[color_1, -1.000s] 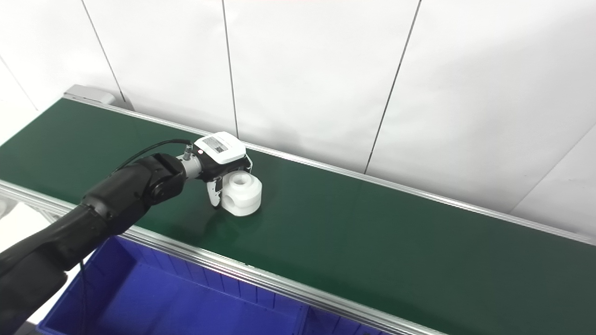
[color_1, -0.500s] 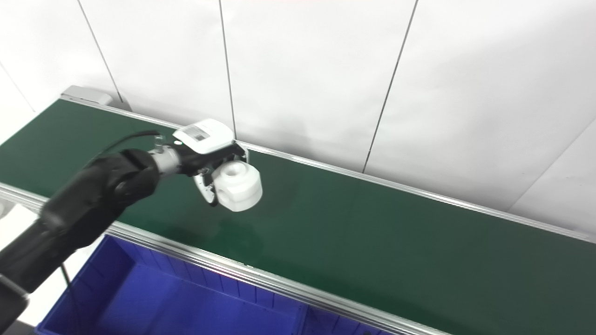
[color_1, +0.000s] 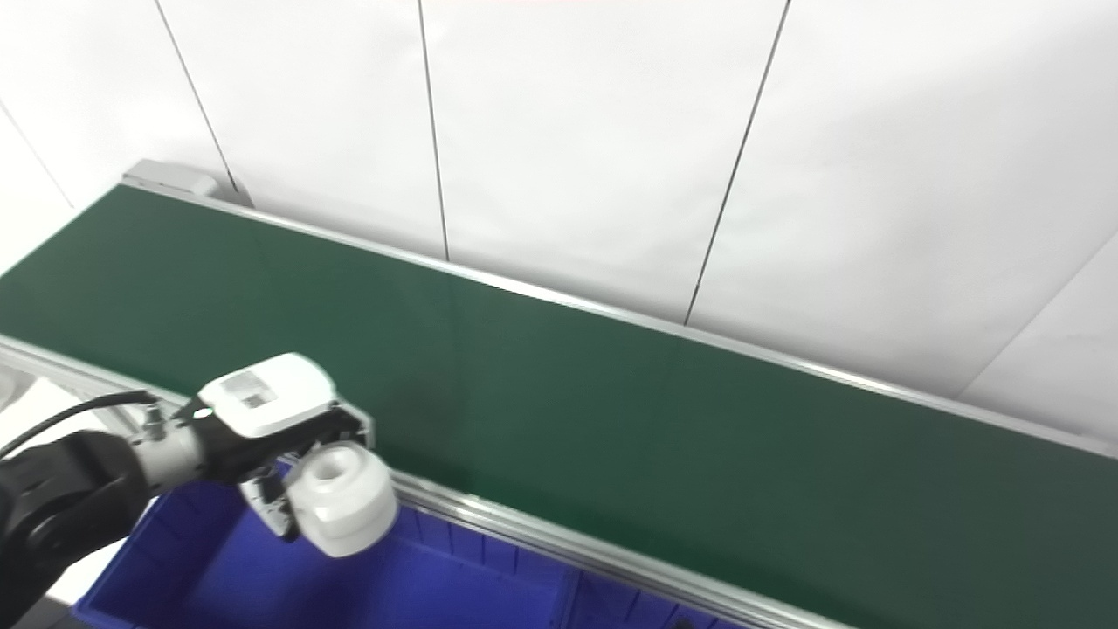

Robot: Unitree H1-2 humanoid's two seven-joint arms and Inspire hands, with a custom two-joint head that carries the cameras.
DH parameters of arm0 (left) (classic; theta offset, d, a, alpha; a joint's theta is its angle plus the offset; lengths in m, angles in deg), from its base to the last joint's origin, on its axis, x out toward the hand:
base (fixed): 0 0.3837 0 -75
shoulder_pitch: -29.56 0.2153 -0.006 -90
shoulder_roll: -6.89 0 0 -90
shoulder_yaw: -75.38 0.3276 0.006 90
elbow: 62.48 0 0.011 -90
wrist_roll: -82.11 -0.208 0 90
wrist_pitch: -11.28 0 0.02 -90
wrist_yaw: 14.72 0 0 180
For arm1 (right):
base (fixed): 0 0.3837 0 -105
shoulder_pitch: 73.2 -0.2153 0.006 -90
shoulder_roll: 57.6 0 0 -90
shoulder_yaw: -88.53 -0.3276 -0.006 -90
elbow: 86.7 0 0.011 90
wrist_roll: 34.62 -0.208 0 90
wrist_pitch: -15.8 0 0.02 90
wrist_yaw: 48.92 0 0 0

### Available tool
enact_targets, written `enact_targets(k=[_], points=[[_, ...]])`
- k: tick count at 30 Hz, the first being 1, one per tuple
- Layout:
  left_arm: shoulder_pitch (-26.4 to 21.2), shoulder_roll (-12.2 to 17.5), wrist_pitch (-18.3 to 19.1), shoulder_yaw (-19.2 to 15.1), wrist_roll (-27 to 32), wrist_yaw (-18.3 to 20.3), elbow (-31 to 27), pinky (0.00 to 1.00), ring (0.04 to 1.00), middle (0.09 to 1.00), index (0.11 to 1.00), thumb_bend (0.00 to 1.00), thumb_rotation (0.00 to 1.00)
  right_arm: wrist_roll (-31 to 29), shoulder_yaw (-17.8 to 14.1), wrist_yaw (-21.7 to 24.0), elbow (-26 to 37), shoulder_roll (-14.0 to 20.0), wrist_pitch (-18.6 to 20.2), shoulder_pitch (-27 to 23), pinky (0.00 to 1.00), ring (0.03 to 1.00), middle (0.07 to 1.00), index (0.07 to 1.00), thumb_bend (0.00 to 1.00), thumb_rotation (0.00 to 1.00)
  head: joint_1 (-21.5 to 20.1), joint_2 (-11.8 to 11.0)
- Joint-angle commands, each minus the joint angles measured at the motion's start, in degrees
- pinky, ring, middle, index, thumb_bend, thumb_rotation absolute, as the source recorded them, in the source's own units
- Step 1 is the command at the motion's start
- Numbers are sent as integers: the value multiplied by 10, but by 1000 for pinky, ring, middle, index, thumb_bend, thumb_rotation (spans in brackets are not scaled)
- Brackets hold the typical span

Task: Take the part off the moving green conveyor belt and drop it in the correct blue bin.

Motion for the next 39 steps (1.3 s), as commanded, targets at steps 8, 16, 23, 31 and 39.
enact_targets(k=[8,16,23,31,39], points=[[-3,-8,60,-28,-25,39,-59,233,301,404,508,517,0,-34,-18,2,128,28,98,-4,1000,975,998,1000,863,1000,111,85],[3,-22,34,-5,-73,17,-12,255,316,408,519,516,0,-52,-28,3,133,31,114,-9,965,946,975,1000,853,965,79,73],[10,-25,23,3,-78,0,28,296,358,427,510,520,0,-40,-22,0,127,23,107,-5,944,934,959,996,837,947,63,67],[1,-9,50,13,-97,74,19,608,704,751,753,949,409,-38,-17,-2,130,16,109,-3,931,924,947,990,837,942,52,64],[-6,2,57,20,-124,147,-3,855,932,962,967,1000,670,-36,-16,0,124,15,102,-5,937,926,948,996,835,942,41,62]])
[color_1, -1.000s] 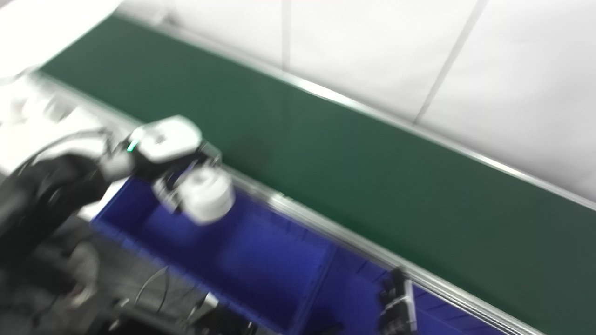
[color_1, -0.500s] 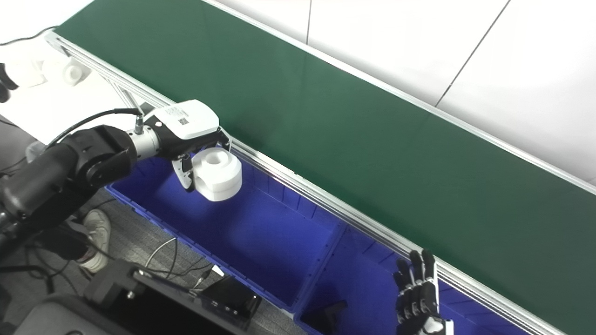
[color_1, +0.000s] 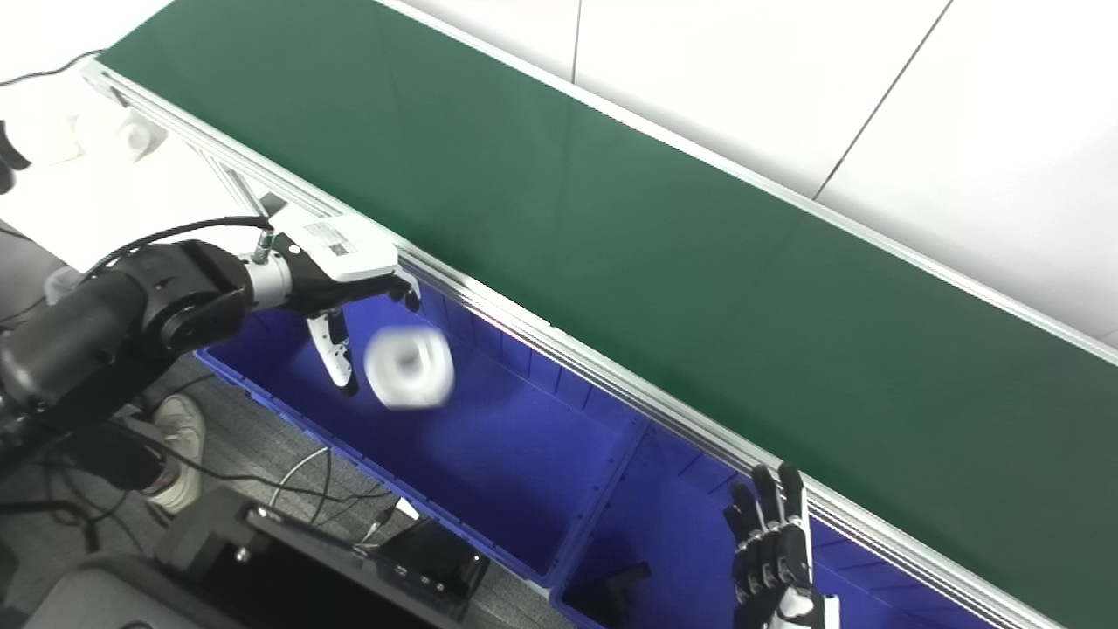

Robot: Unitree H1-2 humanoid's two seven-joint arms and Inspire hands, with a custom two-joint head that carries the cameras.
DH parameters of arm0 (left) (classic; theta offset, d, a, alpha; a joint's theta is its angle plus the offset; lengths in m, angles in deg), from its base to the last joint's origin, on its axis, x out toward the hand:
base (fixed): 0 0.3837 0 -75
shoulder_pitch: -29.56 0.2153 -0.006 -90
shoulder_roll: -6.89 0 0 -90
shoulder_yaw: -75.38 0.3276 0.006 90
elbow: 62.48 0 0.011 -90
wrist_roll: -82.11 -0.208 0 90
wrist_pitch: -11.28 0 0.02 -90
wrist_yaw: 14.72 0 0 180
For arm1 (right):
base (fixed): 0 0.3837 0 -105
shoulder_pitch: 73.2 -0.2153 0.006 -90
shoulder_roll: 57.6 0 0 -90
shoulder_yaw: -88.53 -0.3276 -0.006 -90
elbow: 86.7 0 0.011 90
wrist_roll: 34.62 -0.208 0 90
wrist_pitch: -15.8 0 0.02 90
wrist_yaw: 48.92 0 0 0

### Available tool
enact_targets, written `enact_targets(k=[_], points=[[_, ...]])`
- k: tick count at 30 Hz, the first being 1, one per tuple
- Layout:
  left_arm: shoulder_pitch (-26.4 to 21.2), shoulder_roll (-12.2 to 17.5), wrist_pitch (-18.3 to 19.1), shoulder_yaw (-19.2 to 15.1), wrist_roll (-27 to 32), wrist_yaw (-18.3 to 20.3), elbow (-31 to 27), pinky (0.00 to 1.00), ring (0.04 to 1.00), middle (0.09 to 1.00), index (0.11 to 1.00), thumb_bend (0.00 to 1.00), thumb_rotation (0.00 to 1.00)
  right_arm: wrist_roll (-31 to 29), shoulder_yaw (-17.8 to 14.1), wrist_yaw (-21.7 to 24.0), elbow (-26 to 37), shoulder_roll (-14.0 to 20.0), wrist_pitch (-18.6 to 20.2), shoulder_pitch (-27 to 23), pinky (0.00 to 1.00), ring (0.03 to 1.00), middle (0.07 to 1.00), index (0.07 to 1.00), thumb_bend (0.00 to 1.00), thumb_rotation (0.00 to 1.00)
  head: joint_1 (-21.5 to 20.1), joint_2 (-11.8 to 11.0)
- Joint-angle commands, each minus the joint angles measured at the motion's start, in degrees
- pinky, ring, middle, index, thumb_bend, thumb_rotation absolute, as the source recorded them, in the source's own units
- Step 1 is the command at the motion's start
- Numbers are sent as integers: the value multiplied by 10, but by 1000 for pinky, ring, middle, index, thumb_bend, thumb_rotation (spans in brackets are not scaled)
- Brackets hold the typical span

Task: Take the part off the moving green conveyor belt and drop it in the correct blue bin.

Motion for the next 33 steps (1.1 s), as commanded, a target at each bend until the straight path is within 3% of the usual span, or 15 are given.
enact_targets(k=[1,8,10,12,16,19,22,23,24,25,26,27,28,30,33], points=[[-11,19,4,-6,0,5,-22,858,930,960,966,1000,687,-2,3,3,9,-5,-8,5,938,926,948,995,836,940,1,-1],[12,16,12,-32,49,23,-79,870,922,946,960,1000,740,4,6,3,-1,-9,-17,6,936,925,950,997,843,932,-27,-3],[20,10,29,-44,88,34,-103,880,934,956,965,1000,768,7,6,3,-3,-9,-20,6,932,924,948,996,849,933,-33,-2],[32,-4,31,-68,200,14,-126,851,907,925,926,1000,731,10,7,3,-5,-11,-20,6,929,924,948,996,849,933,-45,-1],[64,-75,74,-107,467,-33,-210,743,841,854,836,1000,695,12,10,3,-16,-17,-25,3,925,923,948,992,858,921,-86,-5],[89,-122,105,-109,541,-56,-252,727,853,879,858,1000,743,21,17,-1,-27,-26,-27,1,927,919,944,985,885,903,-135,-6],[126,-230,109,-93,614,-116,-260,777,889,909,901,1000,802,51,32,-11,-39,-42,-20,-1,912,909,932,980,897,899,-251,-11],[136,-260,118,-87,630,-133,-264,811,903,914,926,1000,804,61,36,-14,-42,-46,-20,-2,901,908,931,981,891,909,-251,-11],[148,-295,106,-72,634,-149,-257,830,911,917,940,1000,806,72,43,-20,-49,-54,-17,-4,895,908,931,981,887,915,-306,-16],[156,-318,96,-60,636,-161,-251,845,918,933,976,1000,868,80,47,-25,-54,-59,-15,-6,885,903,930,979,893,920,-306,-16],[161,-329,83,-54,643,-169,-241,851,921,938,988,1000,890,90,53,-30,-61,-68,-15,-8,881,902,930,979,894,922,-360,-22],[167,-345,63,-42,640,-173,-227,862,926,944,994,1000,901,99,57,-35,-66,-74,-14,-10,879,902,931,980,896,924,-360,-22],[170,-352,46,-35,638,-174,-211,875,938,955,998,985,929,110,64,-41,-74,-85,-13,-12,873,899,932,983,890,937,-417,-29],[175,-354,4,-17,626,-169,-166,918,973,990,1000,997,944,128,76,-52,-90,-103,-13,-20,886,903,938,994,865,956,-461,-35],[169,-312,-65,-6,604,-155,-60,938,995,999,1000,1000,924,144,90,-75,-122,-132,-22,-33,905,905,942,992,869,958,-524,-50]])
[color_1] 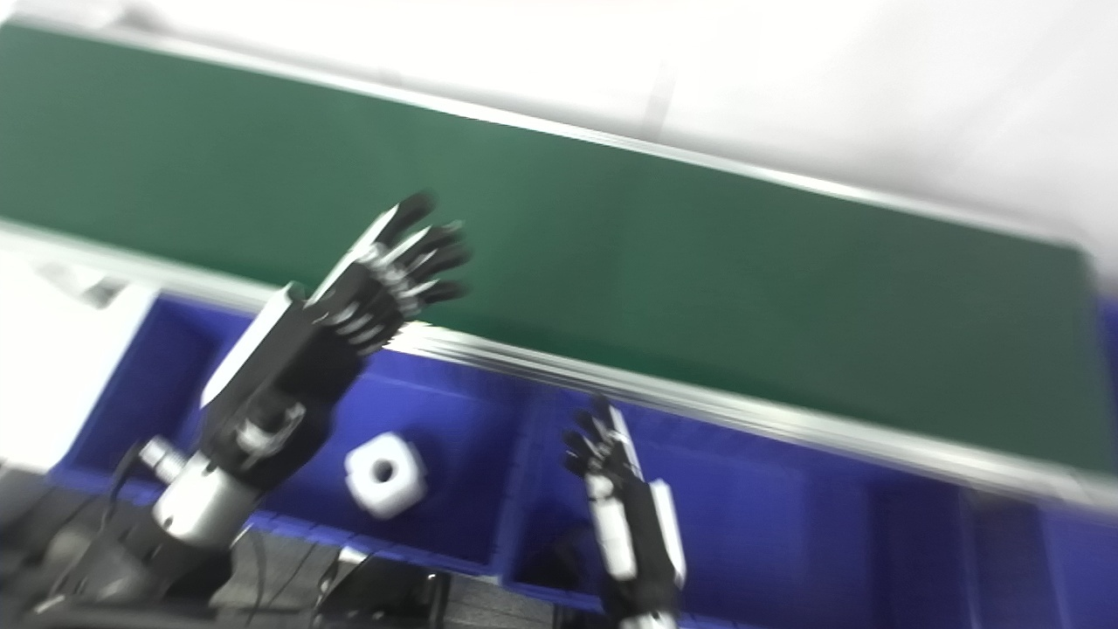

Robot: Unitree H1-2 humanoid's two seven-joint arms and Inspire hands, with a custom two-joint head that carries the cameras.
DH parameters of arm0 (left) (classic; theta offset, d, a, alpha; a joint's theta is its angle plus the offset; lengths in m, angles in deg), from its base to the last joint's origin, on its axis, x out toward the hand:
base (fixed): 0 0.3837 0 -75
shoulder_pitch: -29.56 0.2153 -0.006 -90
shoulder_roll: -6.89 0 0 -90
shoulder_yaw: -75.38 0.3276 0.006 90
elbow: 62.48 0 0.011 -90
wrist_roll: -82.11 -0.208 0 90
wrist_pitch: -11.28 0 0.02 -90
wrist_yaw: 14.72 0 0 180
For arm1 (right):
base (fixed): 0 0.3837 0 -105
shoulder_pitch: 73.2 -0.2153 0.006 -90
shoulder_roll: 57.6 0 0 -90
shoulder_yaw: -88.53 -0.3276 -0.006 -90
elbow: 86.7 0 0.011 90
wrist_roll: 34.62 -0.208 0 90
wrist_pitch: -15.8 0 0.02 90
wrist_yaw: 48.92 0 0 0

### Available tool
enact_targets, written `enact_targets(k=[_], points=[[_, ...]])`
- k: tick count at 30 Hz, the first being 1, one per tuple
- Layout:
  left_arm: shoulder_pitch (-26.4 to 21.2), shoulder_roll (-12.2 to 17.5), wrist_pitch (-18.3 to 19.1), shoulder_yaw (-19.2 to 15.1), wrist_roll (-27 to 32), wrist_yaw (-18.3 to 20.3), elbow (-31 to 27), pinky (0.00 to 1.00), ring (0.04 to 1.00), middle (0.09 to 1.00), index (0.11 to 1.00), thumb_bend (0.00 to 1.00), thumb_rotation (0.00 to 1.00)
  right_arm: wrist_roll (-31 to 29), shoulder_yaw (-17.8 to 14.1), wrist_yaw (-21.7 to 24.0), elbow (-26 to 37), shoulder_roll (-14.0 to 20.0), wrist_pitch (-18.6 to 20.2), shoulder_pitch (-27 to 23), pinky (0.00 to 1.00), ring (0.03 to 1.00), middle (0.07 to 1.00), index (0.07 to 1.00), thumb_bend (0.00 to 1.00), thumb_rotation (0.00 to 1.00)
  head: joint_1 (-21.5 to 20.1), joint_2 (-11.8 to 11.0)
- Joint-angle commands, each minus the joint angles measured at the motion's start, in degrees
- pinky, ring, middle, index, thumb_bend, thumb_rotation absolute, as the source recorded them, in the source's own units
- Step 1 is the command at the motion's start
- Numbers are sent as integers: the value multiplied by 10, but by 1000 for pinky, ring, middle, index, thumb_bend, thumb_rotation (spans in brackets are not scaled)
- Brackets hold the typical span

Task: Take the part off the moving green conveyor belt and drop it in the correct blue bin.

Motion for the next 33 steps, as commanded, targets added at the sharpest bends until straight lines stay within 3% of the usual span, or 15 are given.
enact_targets(k=[1,3,5,11,18,20,24,26,29,33], points=[[-11,40,-76,3,-18,12,68,940,998,1000,1000,960,880,7,34,-16,-19,-68,-28,-11,911,910,945,995,864,967,-32,-8],[-26,66,-117,0,-28,13,141,947,1000,1000,1000,959,875,-6,36,-24,-37,-83,-39,-17,935,917,945,983,851,917,-50,-13],[-40,84,-128,3,-33,15,191,961,1000,1000,1000,974,865,1,40,-34,-49,-89,-42,-23,936,919,950,982,854,937,-59,-19],[-63,111,-142,33,-49,24,250,999,1000,1000,1000,892,853,1,42,-45,-68,-85,-58,-35,938,930,960,993,844,959,-33,-28],[-62,108,-147,60,-73,7,249,1000,1000,1000,1000,883,813,-10,33,-40,-58,-64,-64,-23,964,937,965,995,858,965,33,-30],[-56,106,-137,61,-78,-2,231,1000,1000,1000,1000,908,822,14,33,-48,-61,-55,-91,-22,967,941,973,995,844,986,56,-32],[-22,99,-101,34,-79,-41,132,994,1000,1000,1000,911,885,63,22,-72,-76,-38,-180,-16,985,958,982,995,842,988,115,-40],[-9,94,-102,17,-75,-60,106,972,1000,1000,1000,921,893,71,13,-82,-79,-33,-212,-12,983,966,985,999,862,984,136,-41],[-3,81,-121,2,-78,-81,114,942,1000,1000,1000,922,877,81,1,-97,-83,-29,-236,-8,982,967,987,1000,870,989,155,-44],[-4,55,-141,10,-68,-95,164,958,1000,1000,1000,969,873,80,-4,-106,-87,-18,-245,-5,989,973,997,1000,873,990,175,-55]])
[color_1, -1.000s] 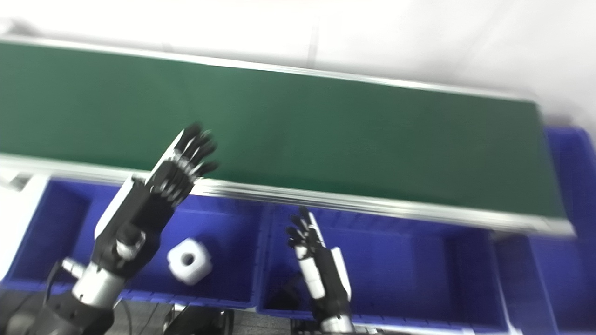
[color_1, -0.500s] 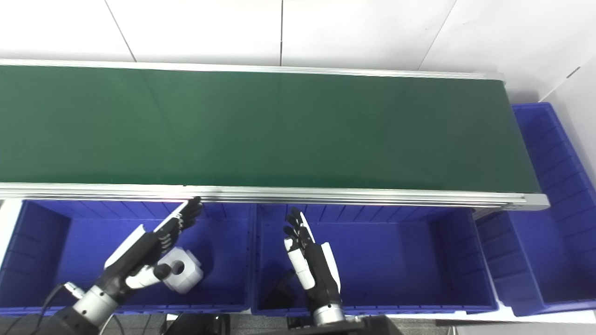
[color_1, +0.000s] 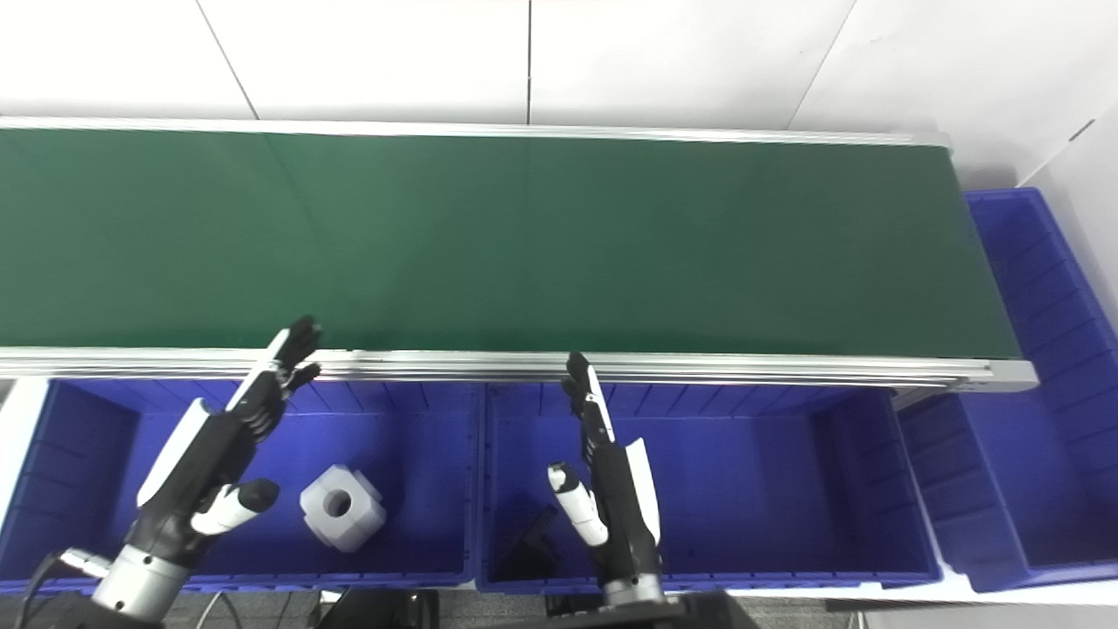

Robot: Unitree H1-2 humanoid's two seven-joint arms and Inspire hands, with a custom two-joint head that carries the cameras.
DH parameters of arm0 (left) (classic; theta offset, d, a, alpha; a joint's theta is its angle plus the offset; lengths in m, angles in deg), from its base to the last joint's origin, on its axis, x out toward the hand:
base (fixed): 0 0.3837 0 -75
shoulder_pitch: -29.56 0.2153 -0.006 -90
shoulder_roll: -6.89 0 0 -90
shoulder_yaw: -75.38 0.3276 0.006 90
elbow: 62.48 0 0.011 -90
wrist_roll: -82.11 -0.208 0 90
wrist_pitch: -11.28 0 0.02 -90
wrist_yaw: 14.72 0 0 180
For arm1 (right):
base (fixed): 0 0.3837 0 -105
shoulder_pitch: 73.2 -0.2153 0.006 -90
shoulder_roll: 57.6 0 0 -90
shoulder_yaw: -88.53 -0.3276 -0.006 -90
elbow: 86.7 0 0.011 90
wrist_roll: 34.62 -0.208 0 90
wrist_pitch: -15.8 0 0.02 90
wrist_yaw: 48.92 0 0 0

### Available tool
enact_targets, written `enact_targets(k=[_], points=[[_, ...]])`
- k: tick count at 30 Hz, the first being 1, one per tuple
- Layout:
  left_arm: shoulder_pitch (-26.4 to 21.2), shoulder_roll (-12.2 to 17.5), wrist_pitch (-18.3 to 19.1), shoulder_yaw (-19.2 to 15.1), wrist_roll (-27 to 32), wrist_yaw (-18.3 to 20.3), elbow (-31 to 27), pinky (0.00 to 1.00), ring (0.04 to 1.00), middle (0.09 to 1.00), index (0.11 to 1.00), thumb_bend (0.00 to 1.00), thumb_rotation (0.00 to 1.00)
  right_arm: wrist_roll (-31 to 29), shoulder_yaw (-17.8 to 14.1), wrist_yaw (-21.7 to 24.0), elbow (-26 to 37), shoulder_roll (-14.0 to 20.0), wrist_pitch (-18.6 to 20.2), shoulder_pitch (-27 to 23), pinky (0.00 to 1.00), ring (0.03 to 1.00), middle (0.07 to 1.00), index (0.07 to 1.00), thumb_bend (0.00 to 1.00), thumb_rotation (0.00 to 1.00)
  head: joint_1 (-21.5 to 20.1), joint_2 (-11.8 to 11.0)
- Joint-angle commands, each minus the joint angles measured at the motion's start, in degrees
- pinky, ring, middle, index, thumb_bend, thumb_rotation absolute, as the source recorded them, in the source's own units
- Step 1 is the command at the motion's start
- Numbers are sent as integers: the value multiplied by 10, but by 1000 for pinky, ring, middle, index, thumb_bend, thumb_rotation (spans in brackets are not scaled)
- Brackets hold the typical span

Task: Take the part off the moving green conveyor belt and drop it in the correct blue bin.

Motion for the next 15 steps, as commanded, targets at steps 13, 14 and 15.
enact_targets(k=[13,14,15], points=[[12,-43,-59,22,-2,-29,27,947,1000,1000,1000,1000,907,15,23,-20,-5,23,-34,6,955,946,961,941,826,1000,23,-30],[13,-43,-59,22,0,-28,27,946,1000,1000,1000,1000,905,18,23,-21,-4,23,-34,7,953,945,961,937,835,1000,21,-30],[14,-43,-60,23,3,-28,28,947,1000,1000,1000,997,899,20,23,-22,-5,23,-34,6,953,946,962,936,839,1000,21,-30]])
